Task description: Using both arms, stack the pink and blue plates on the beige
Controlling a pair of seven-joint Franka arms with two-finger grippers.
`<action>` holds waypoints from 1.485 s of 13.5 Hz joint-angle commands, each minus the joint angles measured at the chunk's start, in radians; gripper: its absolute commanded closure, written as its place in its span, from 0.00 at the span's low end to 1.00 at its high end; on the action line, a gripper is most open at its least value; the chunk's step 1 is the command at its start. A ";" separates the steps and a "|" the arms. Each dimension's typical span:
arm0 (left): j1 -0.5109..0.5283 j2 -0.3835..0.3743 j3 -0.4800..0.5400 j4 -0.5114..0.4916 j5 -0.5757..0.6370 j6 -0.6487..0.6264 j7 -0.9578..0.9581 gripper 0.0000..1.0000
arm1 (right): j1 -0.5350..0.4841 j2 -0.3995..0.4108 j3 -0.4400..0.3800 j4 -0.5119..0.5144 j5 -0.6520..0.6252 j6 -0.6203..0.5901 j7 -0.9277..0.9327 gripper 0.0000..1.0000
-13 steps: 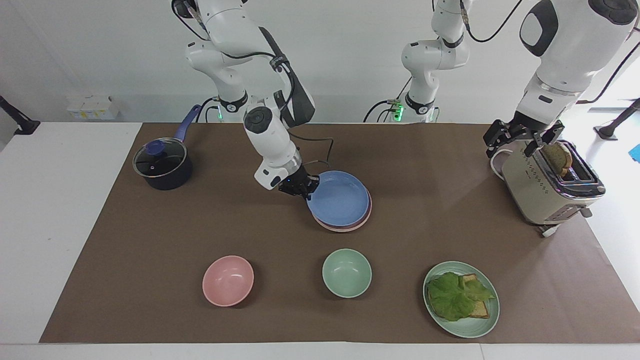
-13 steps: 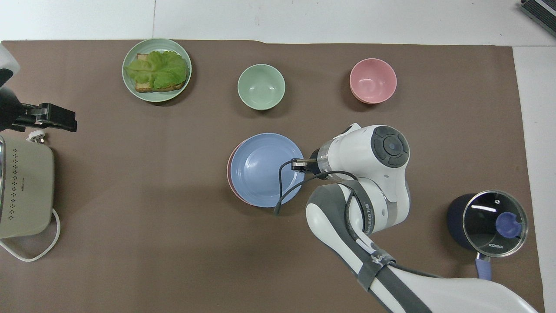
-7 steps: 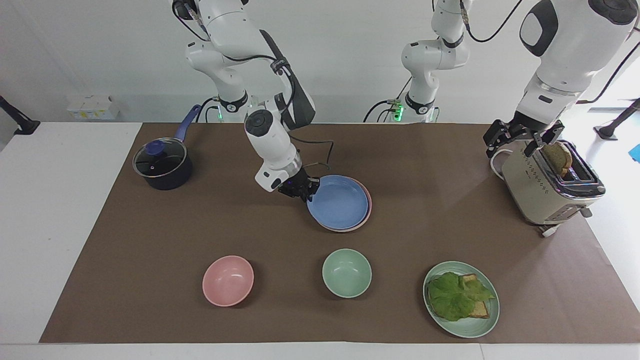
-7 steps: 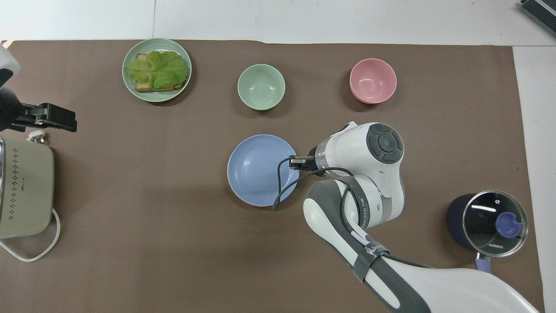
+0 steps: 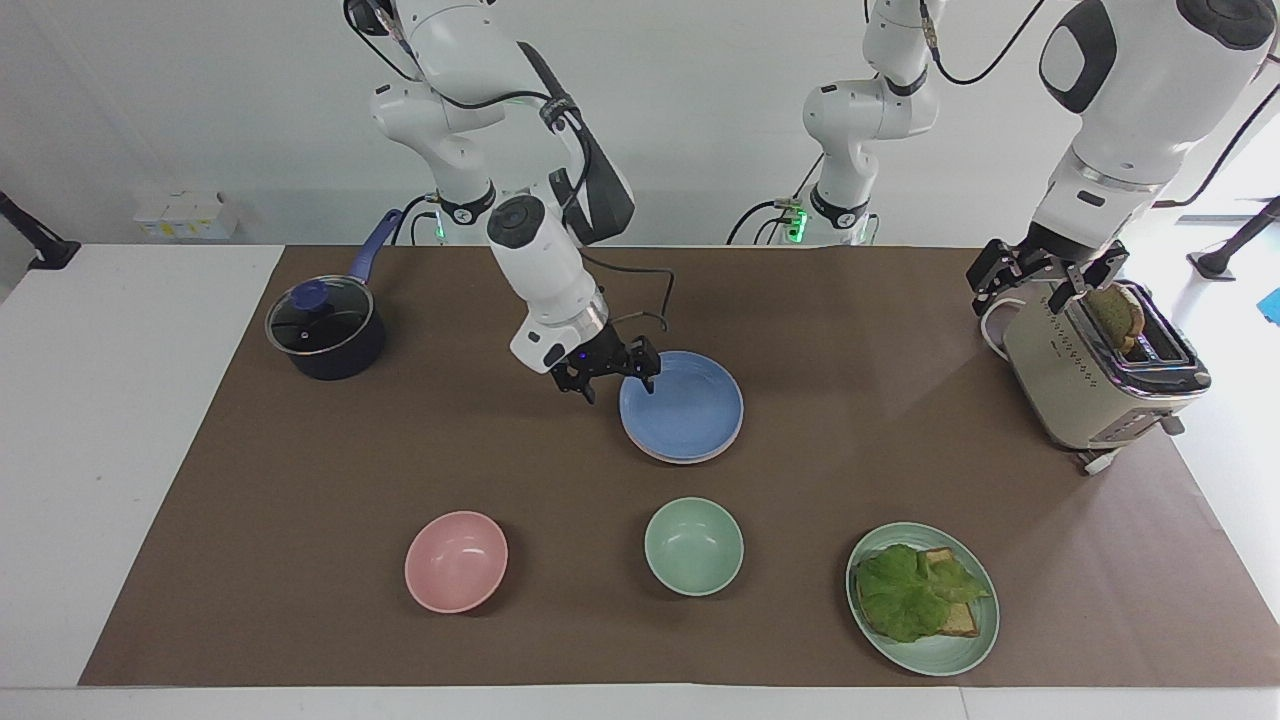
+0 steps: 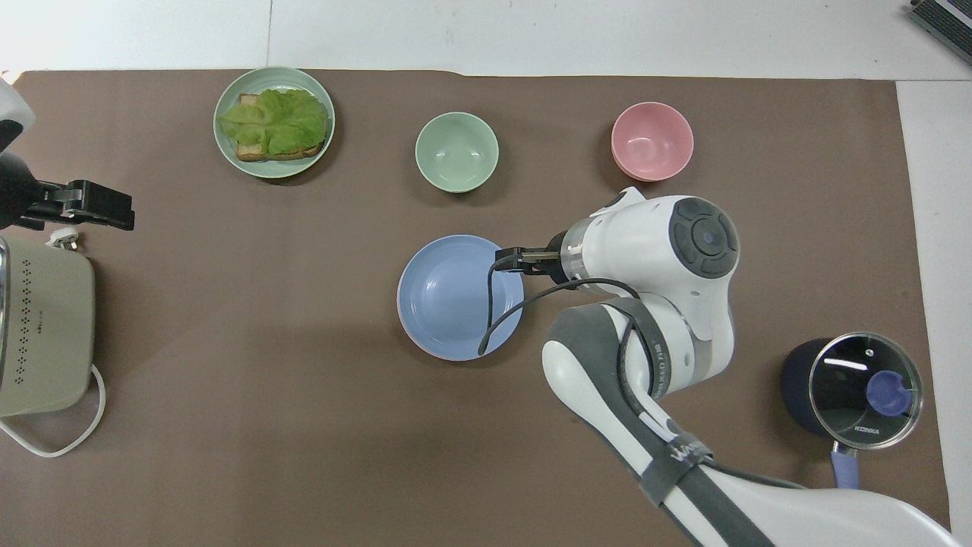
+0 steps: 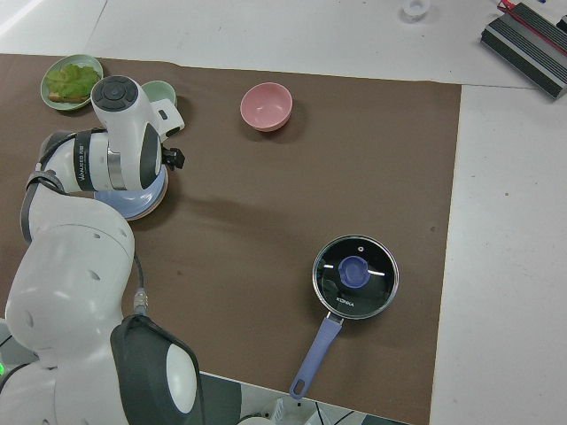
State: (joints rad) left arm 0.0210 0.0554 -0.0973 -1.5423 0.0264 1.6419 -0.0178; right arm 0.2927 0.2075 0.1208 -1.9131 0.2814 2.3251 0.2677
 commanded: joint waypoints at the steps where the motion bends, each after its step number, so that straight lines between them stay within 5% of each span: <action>1: 0.011 -0.008 -0.002 -0.006 -0.014 -0.010 0.012 0.00 | -0.104 -0.115 0.008 -0.014 -0.121 -0.110 0.008 0.00; 7: 0.011 -0.006 -0.002 -0.006 -0.014 -0.010 0.012 0.00 | -0.259 -0.275 0.005 0.046 -0.197 -0.346 -0.028 0.00; 11: 0.011 -0.006 -0.002 -0.006 -0.014 -0.010 0.012 0.00 | -0.329 -0.251 0.007 0.281 -0.286 -0.610 -0.126 0.00; 15: 0.011 -0.006 -0.002 -0.006 -0.014 -0.010 0.012 0.00 | -0.336 -0.243 0.008 0.370 -0.353 -0.771 -0.179 0.00; 20: 0.011 -0.006 -0.002 -0.006 -0.014 -0.010 0.012 0.00 | -0.334 -0.218 0.008 0.396 -0.292 -0.805 -0.209 0.00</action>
State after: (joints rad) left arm 0.0210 0.0554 -0.0973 -1.5423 0.0264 1.6418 -0.0178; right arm -0.0304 -0.0261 0.1217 -1.5462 -0.0435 1.5517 0.0847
